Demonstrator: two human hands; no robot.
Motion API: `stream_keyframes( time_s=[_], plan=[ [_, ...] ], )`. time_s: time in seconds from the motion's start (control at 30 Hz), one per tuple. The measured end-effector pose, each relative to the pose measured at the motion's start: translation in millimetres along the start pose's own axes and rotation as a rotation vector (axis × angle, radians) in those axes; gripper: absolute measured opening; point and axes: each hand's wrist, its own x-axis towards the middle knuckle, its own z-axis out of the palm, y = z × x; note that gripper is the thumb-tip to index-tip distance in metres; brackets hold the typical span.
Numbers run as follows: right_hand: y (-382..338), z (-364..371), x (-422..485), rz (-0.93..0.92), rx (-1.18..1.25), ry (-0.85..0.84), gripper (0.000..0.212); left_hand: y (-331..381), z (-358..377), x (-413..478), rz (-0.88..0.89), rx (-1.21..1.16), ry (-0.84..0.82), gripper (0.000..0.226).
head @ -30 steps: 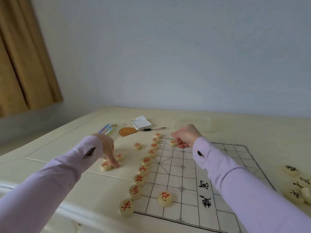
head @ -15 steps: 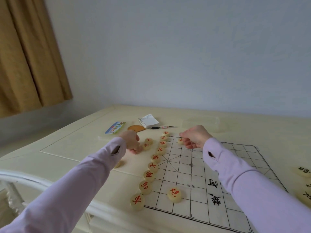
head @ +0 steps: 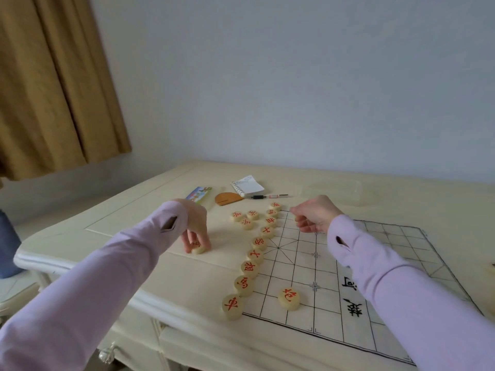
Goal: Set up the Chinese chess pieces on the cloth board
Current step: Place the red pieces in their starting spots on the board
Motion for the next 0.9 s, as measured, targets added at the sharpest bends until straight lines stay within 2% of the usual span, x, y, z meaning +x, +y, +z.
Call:
stream_keyframes(
  time_s=[0.1,0.23,0.3,0.43,0.63,0.8,0.9],
  plan=[
    [-1,-7,-3,-0.013,0.009,0.005,0.017,5,1,12,0.067,-0.114,0.191,0.027],
    [0,-18,-1,-0.045,0.045,0.022,0.010,19,2,28,0.145,-0.072,0.569,0.030],
    [2,-21,-1,-0.059,0.074,0.022,0.007,31,1,34,0.207,-0.069,0.672,0.031],
    [10,-28,-1,-0.076,0.107,0.043,0.012,60,4,47,0.287,-0.066,0.628,0.018],
    [26,-36,9,-0.130,0.091,0.123,0.017,81,7,72,0.231,0.026,0.498,0.030],
    [37,-37,16,-0.155,0.079,0.145,0.002,85,8,74,0.191,0.042,0.481,0.036],
    [34,-34,16,-0.182,0.061,0.174,0.010,84,8,76,0.181,0.013,0.467,0.038]
  ],
)
